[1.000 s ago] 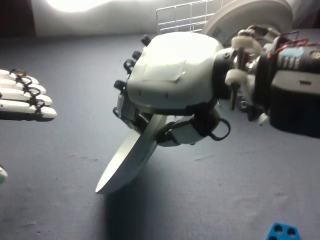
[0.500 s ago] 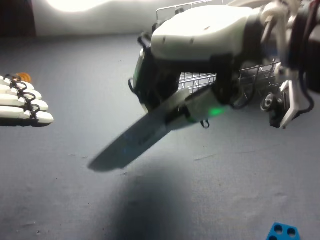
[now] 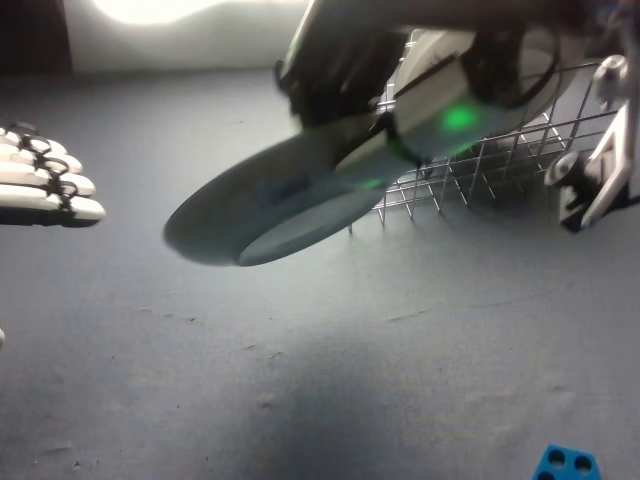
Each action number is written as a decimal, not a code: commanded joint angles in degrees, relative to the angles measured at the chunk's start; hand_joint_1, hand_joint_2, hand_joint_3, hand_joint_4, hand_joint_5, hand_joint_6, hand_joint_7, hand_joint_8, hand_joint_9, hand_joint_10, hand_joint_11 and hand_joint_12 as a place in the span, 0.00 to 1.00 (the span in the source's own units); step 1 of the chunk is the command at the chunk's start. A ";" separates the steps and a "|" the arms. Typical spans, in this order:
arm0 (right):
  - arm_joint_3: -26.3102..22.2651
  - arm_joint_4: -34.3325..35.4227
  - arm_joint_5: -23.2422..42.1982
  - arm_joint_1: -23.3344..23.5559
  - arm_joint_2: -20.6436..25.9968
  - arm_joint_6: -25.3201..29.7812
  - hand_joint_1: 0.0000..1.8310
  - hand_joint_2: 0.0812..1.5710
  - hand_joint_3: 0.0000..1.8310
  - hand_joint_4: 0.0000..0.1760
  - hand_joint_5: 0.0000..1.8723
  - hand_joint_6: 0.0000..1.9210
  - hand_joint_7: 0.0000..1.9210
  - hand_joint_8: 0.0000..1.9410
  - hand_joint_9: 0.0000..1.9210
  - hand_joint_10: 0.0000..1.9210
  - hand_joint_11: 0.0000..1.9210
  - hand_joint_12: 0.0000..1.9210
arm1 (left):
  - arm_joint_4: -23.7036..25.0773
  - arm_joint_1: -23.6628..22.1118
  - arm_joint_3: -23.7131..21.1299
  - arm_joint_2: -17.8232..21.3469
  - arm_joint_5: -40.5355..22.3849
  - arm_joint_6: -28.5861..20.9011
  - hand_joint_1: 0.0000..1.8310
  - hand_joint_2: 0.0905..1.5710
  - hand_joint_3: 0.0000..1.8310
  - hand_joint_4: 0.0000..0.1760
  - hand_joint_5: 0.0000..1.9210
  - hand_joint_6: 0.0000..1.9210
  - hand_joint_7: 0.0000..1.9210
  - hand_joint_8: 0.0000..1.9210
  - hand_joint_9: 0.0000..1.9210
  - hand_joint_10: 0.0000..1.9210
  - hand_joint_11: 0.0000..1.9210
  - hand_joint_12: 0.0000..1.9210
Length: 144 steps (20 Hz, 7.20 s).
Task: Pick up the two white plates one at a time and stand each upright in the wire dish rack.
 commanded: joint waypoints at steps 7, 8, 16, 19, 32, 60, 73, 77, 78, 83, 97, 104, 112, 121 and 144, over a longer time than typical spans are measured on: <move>1.15 1.65 11.65 0.86 2.34 3.83 0.67 0.68 0.00 0.12 0.55 0.50 0.54 0.43 0.62 0.00 0.38 0.48 | -4.34 -0.49 0.73 -0.24 -1.28 -0.36 0.00 0.66 0.00 0.00 0.02 0.00 0.01 0.00 0.00 0.00 0.00 0.00; 1.40 2.27 11.74 0.84 2.49 3.97 0.67 0.68 0.00 0.13 0.55 0.50 0.54 0.44 0.62 0.00 0.38 0.48 | -4.32 -0.79 0.44 -0.29 -1.28 -0.36 0.00 0.66 0.00 0.00 0.02 0.00 0.02 0.01 0.00 0.00 0.00 0.00; 2.36 2.55 12.53 -0.01 3.82 4.13 0.67 0.68 0.00 0.11 0.54 0.51 0.54 0.44 0.61 0.00 0.37 0.50 | -2.35 -1.31 -1.92 -0.31 -1.94 -0.36 0.00 0.66 0.00 0.00 0.03 0.01 0.02 0.00 0.00 0.00 0.00 0.00; 2.53 2.57 13.35 -0.57 4.46 4.57 0.67 0.68 0.00 0.10 0.55 0.50 0.54 0.44 0.62 0.00 0.37 0.50 | -2.05 -1.54 -2.08 -0.37 -1.94 -0.36 0.00 0.66 0.00 0.00 0.03 0.00 0.02 0.00 0.00 0.00 0.00 0.00; 7.36 3.97 13.78 -3.27 5.02 5.34 0.67 0.68 0.00 0.12 0.55 0.51 0.54 0.43 0.61 0.00 0.34 0.55 | -1.38 -1.52 -2.80 -0.32 -1.99 -0.35 0.00 0.64 0.00 0.00 0.00 0.00 0.00 0.00 0.00 0.00 0.00 0.00; 20.03 13.51 9.23 -5.61 -1.59 4.24 0.67 0.68 0.00 0.15 0.53 0.52 0.55 0.44 0.62 0.00 0.38 0.51 | -1.33 -0.17 -3.05 -0.88 -1.97 -0.36 0.00 0.67 0.00 0.00 0.03 0.01 0.02 0.01 0.01 0.00 0.00 0.00; 21.18 13.52 12.99 -8.11 -2.88 0.19 0.67 0.69 0.00 0.15 0.52 0.54 0.53 0.46 0.60 0.00 0.37 0.49 | -1.33 0.45 -3.37 -0.90 -1.98 -0.36 0.00 0.66 0.00 0.00 0.03 0.00 0.02 0.01 0.01 0.00 0.00 0.00; 21.22 13.52 14.31 -8.87 -3.03 -0.75 0.67 0.68 0.00 0.13 0.54 0.51 0.54 0.44 0.61 0.00 0.38 0.47 | -1.33 0.44 -3.38 -0.90 -2.00 -0.36 0.00 0.66 0.00 0.00 0.03 0.00 0.02 0.00 0.00 0.00 0.00 0.00; 21.22 13.52 14.89 -9.18 -3.09 -0.81 0.67 0.68 0.00 0.13 0.54 0.52 0.54 0.44 0.62 0.00 0.38 0.47 | -1.33 0.44 -3.38 -0.90 -2.00 -0.36 0.00 0.66 0.00 0.00 0.02 0.00 0.01 0.00 0.00 0.00 0.00 0.00; 21.21 13.52 15.55 -9.79 -3.40 -1.19 0.67 0.68 0.00 0.15 0.55 0.49 0.56 0.42 0.63 0.00 0.39 0.46 | -1.33 0.44 -3.42 -0.90 -2.01 -0.36 0.00 0.66 0.00 0.00 0.03 0.00 0.02 0.00 0.00 0.00 0.00 0.00; 21.17 13.52 16.38 -12.03 -3.55 -2.64 0.67 0.68 0.00 0.09 0.54 0.52 0.55 0.41 0.62 0.00 0.40 0.44 | -1.33 0.43 -3.65 -0.89 -2.06 -0.36 0.00 0.67 0.00 0.00 0.02 0.00 0.01 0.00 0.00 0.00 0.00 0.00; 21.15 13.52 16.56 -12.14 -3.54 -2.67 0.66 0.70 0.00 0.08 0.52 0.56 0.51 0.47 0.59 0.00 0.36 0.48 | -1.32 0.43 -3.71 -0.89 -2.06 -0.36 0.00 0.67 0.00 0.00 0.01 0.00 0.00 0.00 0.00 0.00 0.00 0.00; 21.07 13.52 16.55 -11.95 -3.52 -2.67 0.57 0.65 0.00 0.00 0.48 0.07 0.52 0.00 0.48 0.00 0.25 0.49 | -1.22 0.43 -3.88 -0.88 -2.06 -0.36 0.00 0.67 0.00 0.00 0.02 0.00 0.01 0.00 0.00 0.00 0.00 0.00; 20.78 13.53 16.54 -10.97 -3.34 -2.52 0.56 0.65 0.00 0.00 0.46 0.00 0.46 0.00 0.43 0.00 0.19 0.53 | -1.22 0.46 -3.99 -0.87 -2.06 -0.36 0.00 0.67 0.00 0.00 0.03 0.00 0.02 0.00 0.00 0.00 0.00 0.00; 9.52 13.46 24.54 -3.97 6.70 -26.64 0.56 0.64 0.00 0.00 0.42 0.01 0.43 0.01 0.41 0.01 0.16 0.54 | 0.35 -1.71 -7.48 -0.51 -4.02 6.17 0.00 0.65 0.00 0.00 0.03 0.01 0.02 0.01 0.00 0.00 0.00 0.00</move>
